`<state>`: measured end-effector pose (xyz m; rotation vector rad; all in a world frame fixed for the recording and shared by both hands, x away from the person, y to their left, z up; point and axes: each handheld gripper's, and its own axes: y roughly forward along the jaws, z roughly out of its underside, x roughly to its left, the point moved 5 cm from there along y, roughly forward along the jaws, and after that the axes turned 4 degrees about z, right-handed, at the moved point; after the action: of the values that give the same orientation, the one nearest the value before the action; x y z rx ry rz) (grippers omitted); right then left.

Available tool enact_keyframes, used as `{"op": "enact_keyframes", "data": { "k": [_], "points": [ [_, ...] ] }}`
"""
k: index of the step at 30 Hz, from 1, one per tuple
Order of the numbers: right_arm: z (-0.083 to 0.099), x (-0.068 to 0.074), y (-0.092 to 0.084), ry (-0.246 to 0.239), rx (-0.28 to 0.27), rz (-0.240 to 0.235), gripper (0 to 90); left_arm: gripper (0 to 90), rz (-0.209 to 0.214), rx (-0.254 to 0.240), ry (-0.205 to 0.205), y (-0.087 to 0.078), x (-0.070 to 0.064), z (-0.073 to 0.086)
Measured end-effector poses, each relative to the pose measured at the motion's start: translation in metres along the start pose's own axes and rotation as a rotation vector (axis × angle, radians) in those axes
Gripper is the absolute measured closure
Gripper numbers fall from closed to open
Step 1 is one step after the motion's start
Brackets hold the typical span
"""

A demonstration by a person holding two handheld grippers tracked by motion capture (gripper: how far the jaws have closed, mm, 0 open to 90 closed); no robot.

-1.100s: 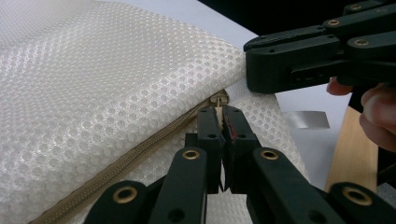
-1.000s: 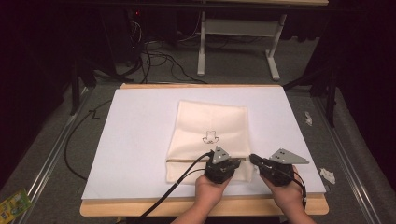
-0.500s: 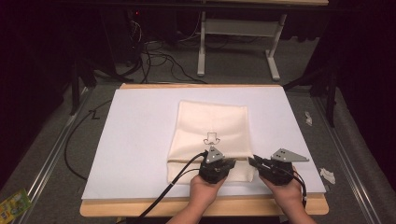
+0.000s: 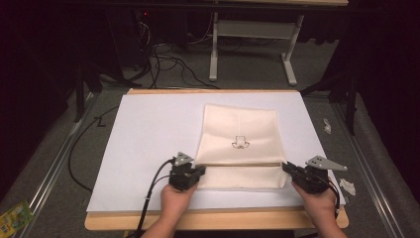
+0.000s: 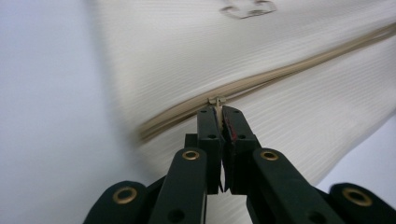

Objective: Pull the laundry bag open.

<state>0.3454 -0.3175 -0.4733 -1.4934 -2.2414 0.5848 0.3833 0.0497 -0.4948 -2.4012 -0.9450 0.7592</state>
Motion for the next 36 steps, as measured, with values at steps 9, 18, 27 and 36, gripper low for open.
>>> {"op": "enact_keyframes", "data": {
  "k": [9, 18, 27, 36],
  "points": [
    [0.001, 0.005, 0.005, -0.015, 0.018, -0.016, 82.5, 86.5, 0.009, 0.028, 0.090, -0.023, 0.015, 0.015],
    [0.003, -0.002, 0.003, -0.011, 0.008, -0.043, 50.2, 54.9, -0.042, -0.054, 0.157, -0.042, 0.027, 0.004],
    [-0.002, -0.034, -0.013, -0.045, -0.032, 0.108, 15.9, 15.9, -0.308, -0.005, 0.309, -0.085, 0.077, 0.006],
    [0.000, -0.039, -0.012, -0.051, -0.033, 0.133, 13.7, 8.5, -0.259, -0.117, 0.114, -0.098, 0.097, 0.002]
  ]
}}
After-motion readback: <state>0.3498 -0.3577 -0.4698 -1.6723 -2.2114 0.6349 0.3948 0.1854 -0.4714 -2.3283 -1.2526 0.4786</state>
